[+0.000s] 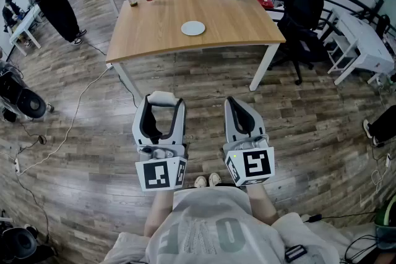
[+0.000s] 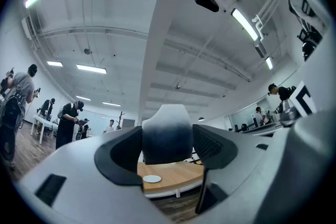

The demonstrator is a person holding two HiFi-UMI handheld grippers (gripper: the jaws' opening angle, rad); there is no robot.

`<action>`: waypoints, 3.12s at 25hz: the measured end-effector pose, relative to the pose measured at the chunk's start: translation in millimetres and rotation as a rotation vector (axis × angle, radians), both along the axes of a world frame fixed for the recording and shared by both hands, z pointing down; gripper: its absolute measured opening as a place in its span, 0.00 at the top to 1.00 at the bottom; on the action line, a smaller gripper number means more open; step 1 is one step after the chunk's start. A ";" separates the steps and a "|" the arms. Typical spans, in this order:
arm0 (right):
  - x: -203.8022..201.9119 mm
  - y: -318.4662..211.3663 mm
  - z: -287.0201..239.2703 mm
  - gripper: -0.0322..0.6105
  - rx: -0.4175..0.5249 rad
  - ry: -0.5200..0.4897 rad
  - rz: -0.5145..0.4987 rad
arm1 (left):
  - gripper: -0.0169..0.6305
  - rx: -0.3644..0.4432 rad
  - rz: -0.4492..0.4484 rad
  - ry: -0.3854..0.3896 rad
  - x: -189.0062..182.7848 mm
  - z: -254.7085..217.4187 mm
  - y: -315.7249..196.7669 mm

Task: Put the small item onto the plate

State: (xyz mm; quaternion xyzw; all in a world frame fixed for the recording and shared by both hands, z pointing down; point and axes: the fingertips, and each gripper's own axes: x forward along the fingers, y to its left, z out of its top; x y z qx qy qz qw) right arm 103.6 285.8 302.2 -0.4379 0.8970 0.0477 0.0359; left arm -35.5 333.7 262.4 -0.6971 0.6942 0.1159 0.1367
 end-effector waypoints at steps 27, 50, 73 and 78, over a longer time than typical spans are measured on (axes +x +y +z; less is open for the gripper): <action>12.7 -36.0 12.0 0.92 -0.029 -0.028 -0.046 | 0.50 0.008 -0.025 0.015 3.9 4.8 -32.3; 12.4 -180.3 73.5 0.92 -0.004 -0.025 -0.048 | 0.50 0.107 -0.068 0.011 -9.8 27.9 -152.3; -177.8 -462.2 30.5 0.92 -0.015 0.049 -0.090 | 0.50 0.101 0.017 0.024 -149.2 -10.5 -464.2; -225.9 -534.9 11.1 0.92 -0.014 0.029 -0.099 | 0.50 0.111 0.032 -0.004 -189.6 -34.1 -533.5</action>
